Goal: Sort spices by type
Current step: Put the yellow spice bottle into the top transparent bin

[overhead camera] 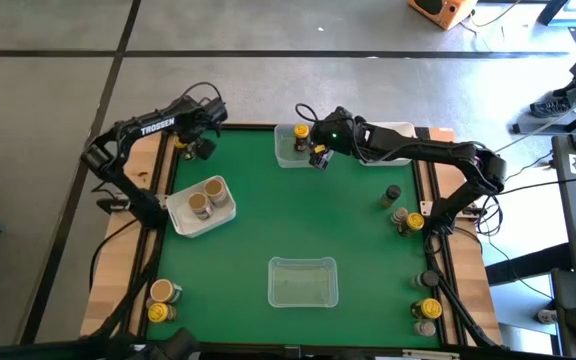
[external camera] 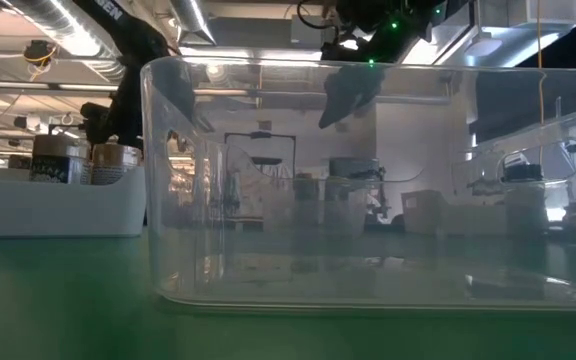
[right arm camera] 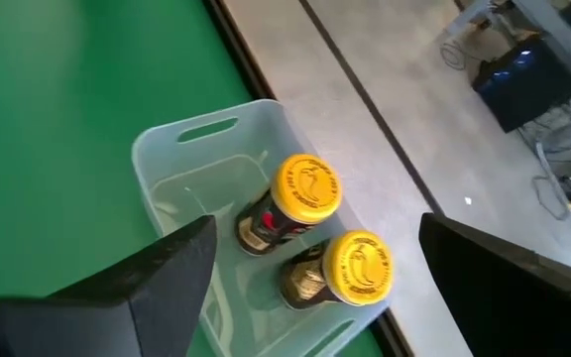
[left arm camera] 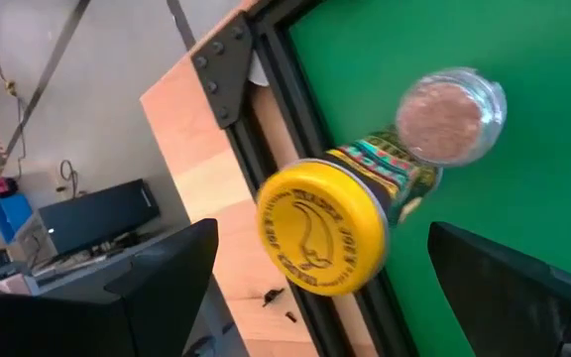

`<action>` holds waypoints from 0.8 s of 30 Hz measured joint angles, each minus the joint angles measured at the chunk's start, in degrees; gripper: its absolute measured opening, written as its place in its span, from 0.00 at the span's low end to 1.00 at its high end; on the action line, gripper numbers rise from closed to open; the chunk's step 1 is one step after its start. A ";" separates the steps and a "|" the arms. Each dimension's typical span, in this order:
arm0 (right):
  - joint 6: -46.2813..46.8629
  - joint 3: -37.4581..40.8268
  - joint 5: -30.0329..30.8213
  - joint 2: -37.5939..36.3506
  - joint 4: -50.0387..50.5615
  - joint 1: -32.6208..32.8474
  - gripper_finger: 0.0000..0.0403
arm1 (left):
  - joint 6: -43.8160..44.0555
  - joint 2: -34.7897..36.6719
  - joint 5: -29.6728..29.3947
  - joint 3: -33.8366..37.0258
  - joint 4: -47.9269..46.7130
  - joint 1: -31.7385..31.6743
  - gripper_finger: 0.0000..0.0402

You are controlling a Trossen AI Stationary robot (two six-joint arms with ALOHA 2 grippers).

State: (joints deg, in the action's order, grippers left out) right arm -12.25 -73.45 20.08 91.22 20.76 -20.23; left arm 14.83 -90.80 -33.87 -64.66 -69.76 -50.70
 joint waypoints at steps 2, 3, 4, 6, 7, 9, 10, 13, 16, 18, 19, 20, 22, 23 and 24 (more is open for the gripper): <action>0.00 0.00 -1.09 0.00 -0.02 0.00 0.87 | 0.62 -0.87 0.08 0.00 0.00 0.02 0.90; 0.02 0.00 -1.63 0.00 -0.03 0.00 0.87 | 0.94 -1.38 0.08 0.00 -0.06 -0.04 0.90; 0.00 0.00 -1.72 0.00 -0.05 0.00 0.87 | 1.14 -1.84 0.07 0.00 -0.07 -0.08 0.90; 0.00 0.00 -1.73 0.00 -0.05 0.00 0.87 | 1.27 -2.80 -0.01 0.00 -0.09 -0.11 0.90; 0.00 0.00 -1.75 0.00 -0.07 0.00 0.87 | 1.35 -3.28 0.01 0.00 -0.09 -0.09 0.90; 0.00 0.00 -1.73 0.00 -0.06 0.00 0.87 | 1.60 -4.24 -0.04 0.20 0.04 -0.06 0.90; 0.00 0.00 -1.73 0.00 -0.06 0.00 0.87 | 1.62 -4.66 -0.13 0.37 0.11 -0.07 0.90; 0.00 0.00 -1.73 0.00 -0.05 0.00 0.87 | 1.55 -5.89 -0.12 0.93 0.51 -0.09 0.90; -0.01 0.00 -1.73 0.02 -0.05 0.00 0.87 | 1.00 -6.23 -0.04 1.44 0.31 -0.09 0.90; -0.02 0.00 -1.73 0.02 -0.05 0.00 0.87 | 0.53 -6.25 0.09 1.49 0.37 -0.09 0.90; -0.02 0.00 -1.73 0.02 -0.07 0.00 0.87 | 0.01 -6.25 0.23 1.49 0.35 -0.03 0.90; -0.02 0.00 -1.73 0.02 -0.05 0.00 0.87 | -0.54 -6.25 0.50 1.49 0.26 0.02 0.90; -0.02 0.00 -1.73 0.02 -0.06 0.00 0.87 | -2.07 -6.23 1.77 1.49 0.22 0.02 0.90; -0.02 0.00 -1.73 0.02 -0.07 0.00 0.87 | -2.82 -6.23 2.77 1.49 0.30 0.02 0.90; -0.02 0.00 -1.73 0.02 -0.09 0.00 0.87 | -3.41 -6.23 3.82 1.49 0.51 0.02 0.90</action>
State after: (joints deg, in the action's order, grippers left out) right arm -12.27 -73.45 18.35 91.24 20.67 -20.23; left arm 11.42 -97.03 -30.05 -63.18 -69.24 -50.68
